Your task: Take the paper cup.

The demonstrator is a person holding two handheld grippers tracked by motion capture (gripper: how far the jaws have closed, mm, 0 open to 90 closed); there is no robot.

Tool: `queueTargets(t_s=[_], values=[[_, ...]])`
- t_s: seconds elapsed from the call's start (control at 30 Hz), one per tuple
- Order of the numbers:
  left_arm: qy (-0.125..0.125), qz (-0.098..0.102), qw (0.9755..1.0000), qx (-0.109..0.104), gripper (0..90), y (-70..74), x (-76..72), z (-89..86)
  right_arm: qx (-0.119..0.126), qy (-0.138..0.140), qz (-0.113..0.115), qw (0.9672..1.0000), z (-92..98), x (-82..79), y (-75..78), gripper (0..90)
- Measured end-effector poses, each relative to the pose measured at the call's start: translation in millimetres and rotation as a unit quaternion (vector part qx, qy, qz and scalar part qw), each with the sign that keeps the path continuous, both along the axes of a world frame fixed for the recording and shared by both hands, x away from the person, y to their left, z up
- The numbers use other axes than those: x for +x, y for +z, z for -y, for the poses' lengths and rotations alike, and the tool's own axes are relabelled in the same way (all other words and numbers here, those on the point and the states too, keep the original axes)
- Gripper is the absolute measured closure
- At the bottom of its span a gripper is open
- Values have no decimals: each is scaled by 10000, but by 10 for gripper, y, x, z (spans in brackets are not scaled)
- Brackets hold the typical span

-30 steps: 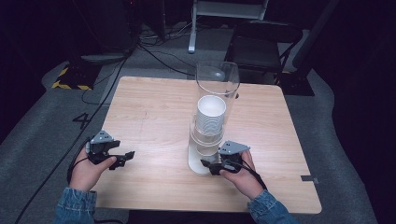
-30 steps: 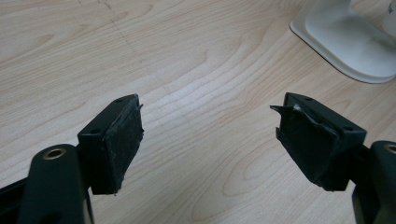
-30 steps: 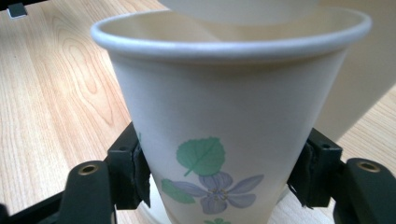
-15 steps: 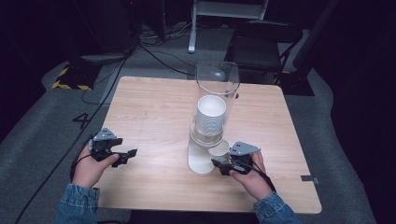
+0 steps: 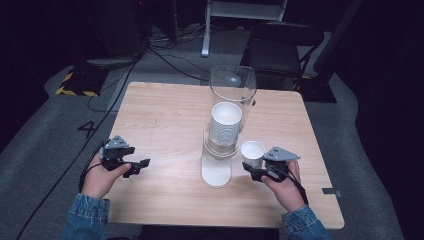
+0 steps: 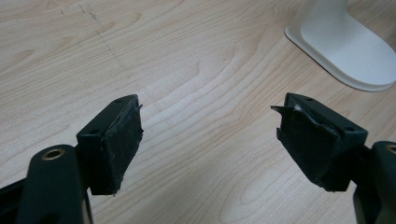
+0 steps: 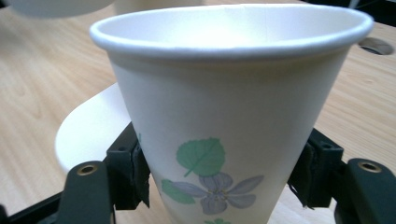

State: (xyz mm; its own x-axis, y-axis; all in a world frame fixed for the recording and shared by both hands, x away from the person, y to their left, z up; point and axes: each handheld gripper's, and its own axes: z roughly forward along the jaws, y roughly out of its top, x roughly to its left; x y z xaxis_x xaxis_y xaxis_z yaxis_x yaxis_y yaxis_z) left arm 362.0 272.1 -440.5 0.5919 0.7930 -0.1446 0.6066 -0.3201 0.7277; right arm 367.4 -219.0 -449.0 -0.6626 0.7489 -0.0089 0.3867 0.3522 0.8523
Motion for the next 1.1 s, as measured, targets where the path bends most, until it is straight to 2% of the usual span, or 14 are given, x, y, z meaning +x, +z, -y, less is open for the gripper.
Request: queueTargets(t_s=[0.2, 0.33, 0.53, 0.83, 0.93, 1.0, 1.1], values=[[-6, -38, 10000, 52, 214, -16, -18, -8, 165, -445, 56, 9989, 220, 114, 50, 331], [3, -17, 10000, 68, 213, -22, -28, -21, 259, -697, 11, 9972, 378, 205, 52, 331], [45, -57, 10000, 67, 213, -41, -42, -34, 419, -915, -46, 9949, 548, 306, 36, 331], [64, -78, 9999, 94, 213, -56, -54, -36, 553, -1165, 53, 9916, 631, 465, -29, 324], [46, -89, 9999, 124, 213, -65, -49, -29, 564, -1312, 121, 9897, 625, 561, -68, 323], [27, -97, 9999, 132, 213, -71, -49, -24, 666, -1405, 160, 9877, 611, 616, -106, 322], [38, -89, 9999, 123, 213, -83, -44, -22, 648, -1560, 107, 9856, 587, 682, -180, 322]])
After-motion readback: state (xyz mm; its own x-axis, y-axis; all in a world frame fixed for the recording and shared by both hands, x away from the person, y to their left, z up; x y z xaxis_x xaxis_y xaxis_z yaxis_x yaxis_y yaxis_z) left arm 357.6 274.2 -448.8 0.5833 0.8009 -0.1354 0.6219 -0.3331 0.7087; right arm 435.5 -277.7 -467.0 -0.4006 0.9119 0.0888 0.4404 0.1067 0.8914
